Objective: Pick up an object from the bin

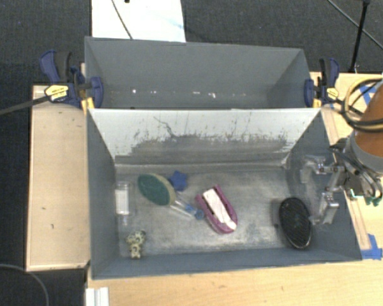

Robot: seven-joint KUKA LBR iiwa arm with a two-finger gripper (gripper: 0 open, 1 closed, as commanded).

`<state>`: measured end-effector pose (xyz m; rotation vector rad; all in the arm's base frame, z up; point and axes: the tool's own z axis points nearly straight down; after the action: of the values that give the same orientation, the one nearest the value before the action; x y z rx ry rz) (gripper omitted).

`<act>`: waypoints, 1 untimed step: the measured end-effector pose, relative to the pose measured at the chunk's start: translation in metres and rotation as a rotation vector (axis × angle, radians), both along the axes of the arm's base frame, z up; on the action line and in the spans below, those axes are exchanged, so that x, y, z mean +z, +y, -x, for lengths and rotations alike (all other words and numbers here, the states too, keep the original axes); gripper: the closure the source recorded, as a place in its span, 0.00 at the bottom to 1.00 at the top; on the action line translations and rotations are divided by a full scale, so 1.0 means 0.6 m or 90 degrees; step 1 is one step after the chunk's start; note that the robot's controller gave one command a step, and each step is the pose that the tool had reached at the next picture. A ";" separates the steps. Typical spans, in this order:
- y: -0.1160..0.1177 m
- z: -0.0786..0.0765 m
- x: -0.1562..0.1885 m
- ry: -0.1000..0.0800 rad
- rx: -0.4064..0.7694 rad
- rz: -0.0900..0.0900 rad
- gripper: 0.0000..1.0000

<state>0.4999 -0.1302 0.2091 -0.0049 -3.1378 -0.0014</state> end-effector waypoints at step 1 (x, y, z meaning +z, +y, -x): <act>-0.002 -0.007 -0.217 -0.005 0.137 -0.002 0.00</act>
Offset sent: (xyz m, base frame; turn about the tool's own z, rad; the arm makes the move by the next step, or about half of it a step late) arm 0.0007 -0.0037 -0.1335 -0.2145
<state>0.5038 -0.1312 0.0788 0.3319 -3.1286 -0.0066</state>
